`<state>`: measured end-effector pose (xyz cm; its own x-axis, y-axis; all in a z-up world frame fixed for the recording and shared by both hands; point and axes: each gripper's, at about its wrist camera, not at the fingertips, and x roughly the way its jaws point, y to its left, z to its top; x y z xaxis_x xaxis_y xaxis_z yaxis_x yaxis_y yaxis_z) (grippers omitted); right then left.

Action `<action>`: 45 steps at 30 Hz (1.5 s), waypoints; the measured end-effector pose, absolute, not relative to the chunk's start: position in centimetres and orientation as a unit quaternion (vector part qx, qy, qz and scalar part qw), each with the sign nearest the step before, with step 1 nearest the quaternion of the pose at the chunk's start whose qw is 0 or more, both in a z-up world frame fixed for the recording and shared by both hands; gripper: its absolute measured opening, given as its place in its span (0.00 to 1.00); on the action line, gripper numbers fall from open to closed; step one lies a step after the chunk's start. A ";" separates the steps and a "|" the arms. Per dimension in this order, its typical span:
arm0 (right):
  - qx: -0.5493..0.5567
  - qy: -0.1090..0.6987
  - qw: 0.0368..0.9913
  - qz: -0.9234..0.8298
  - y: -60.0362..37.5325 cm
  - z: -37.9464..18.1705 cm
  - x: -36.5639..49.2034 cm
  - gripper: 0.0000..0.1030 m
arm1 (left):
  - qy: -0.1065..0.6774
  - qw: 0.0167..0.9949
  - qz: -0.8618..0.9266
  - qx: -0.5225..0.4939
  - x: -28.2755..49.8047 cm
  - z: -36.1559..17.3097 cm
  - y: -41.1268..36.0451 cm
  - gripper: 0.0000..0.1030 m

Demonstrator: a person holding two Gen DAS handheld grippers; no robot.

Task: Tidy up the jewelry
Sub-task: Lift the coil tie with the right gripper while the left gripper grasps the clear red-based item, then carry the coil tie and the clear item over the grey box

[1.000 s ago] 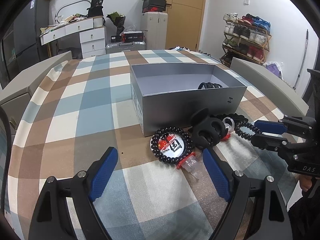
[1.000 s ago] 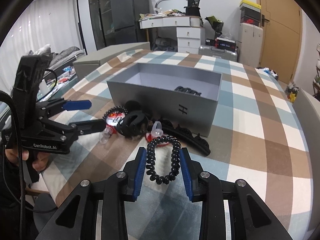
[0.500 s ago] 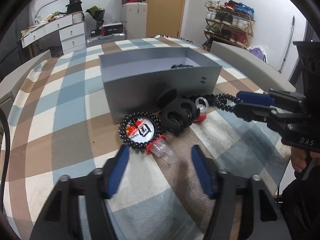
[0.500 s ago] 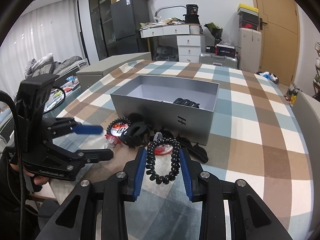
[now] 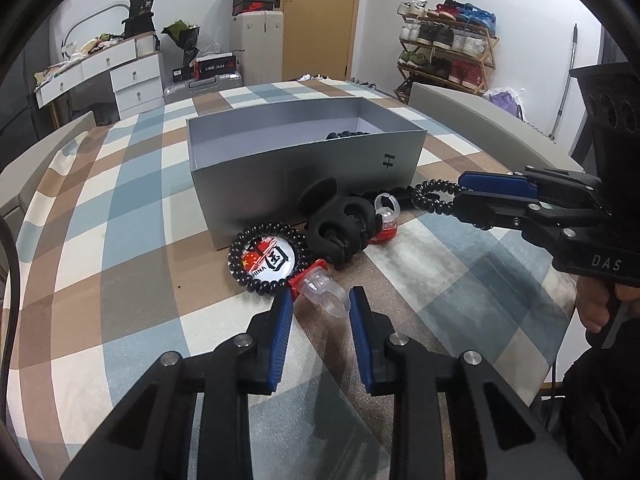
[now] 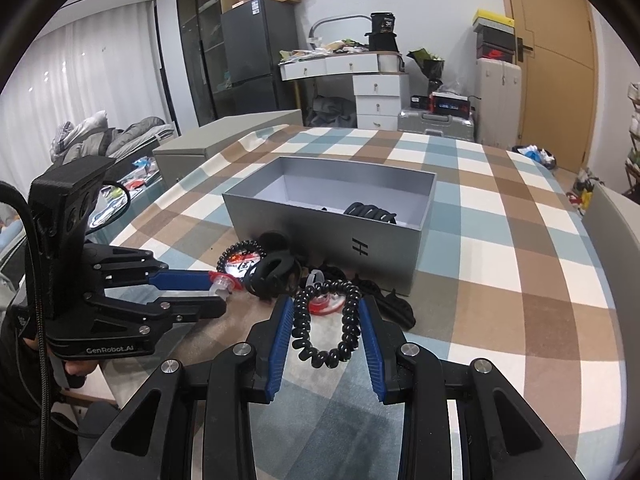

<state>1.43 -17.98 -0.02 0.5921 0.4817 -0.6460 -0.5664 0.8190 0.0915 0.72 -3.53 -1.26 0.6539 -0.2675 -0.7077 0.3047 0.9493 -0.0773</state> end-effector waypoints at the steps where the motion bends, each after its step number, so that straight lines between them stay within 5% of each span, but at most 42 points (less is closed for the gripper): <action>1: -0.061 0.342 0.890 0.295 -18.0 0.0 1.4 0.32 | 0.382 0.910 -0.157 0.023 0.7 -1.2 -3.5 0.22; 29: 0.007 0.242 0.921 0.304 -19.0 8.3 3.5 0.32 | 0.236 0.966 -0.108 0.000 3.3 6.5 -1.2 0.23; 45: 0.066 0.254 0.919 0.296 -19.4 8.2 7.6 0.32 | 0.250 0.964 -0.089 -0.012 5.7 5.2 -0.2 0.23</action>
